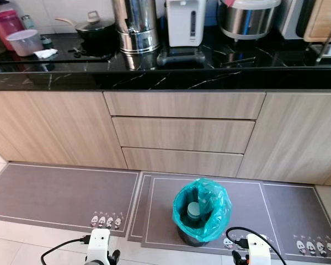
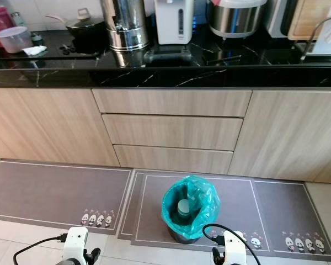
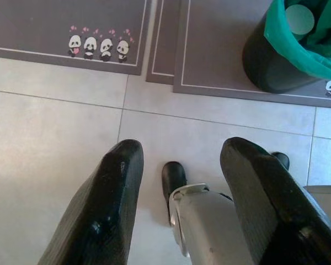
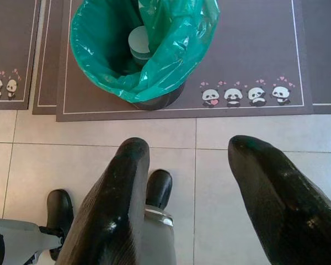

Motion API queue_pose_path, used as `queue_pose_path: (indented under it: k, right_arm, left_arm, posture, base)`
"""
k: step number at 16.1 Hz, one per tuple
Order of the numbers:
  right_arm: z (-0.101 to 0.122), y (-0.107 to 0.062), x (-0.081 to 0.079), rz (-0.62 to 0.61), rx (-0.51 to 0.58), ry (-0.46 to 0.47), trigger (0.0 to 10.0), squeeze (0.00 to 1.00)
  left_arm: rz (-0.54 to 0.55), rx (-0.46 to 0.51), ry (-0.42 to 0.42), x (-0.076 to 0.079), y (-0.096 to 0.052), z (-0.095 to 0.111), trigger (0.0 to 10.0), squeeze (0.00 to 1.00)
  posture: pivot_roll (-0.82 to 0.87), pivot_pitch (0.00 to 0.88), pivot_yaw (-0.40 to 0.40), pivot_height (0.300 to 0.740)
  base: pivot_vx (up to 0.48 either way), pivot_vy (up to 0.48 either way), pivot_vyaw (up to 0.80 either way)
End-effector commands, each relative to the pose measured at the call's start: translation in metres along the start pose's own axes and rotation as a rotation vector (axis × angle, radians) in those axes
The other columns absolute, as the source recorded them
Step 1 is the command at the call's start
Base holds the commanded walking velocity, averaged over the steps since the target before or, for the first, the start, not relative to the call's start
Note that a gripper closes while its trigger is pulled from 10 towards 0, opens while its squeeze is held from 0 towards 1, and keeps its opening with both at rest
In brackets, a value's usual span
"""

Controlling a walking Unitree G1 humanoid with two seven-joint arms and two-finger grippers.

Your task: Kitchen organization

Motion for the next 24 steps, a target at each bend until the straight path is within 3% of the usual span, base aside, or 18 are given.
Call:
queue_pose_path:
  k: [1, 17, 24]
  right_arm:
    - [0.0009, 0.0006, -0.002, 0.001, 0.002, 0.016, 10.0, 0.0]
    - [0.0032, 0.0011, -0.0043, 0.024, 0.004, -0.009, 10.0, 0.0]
    - [0.0007, 0.0005, -0.004, 0.029, -0.005, -0.018, 10.0, 0.0]
  left_arm:
    - [0.009, -0.012, -0.008, -0.0056, -0.0004, -0.001, 10.0, 0.0]
    - [0.008, -0.021, -0.01, -0.0059, -0.0005, -0.0023, 10.0, 0.0]
    - [0.005, -0.027, -0.001, -0.0048, -0.0011, -0.0051, 10.0, 0.0]
  posture:
    - [0.05, 0.0, 0.053, 0.74]
    - [0.04, 0.0, 0.054, 0.74]
    - [0.05, 0.0, 0.053, 0.74]
  base:
    - [0.0, 0.0, 0.0]
    - [0.0, 0.0, 0.07]
    - [0.0, -0.266, 0.0]
Point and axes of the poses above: a point about 5 cm out from each wrist's last joint towards the gripper, its own y axis pointing out of the wrist towards the gripper, its own z axis along the axis of the wrist's last joint, x = y × z, the point moved 3 cm from there along y, pointing out of the wrist towards the gripper, and after that the axes turned 9 degrees about y, right-handed, at the moved point
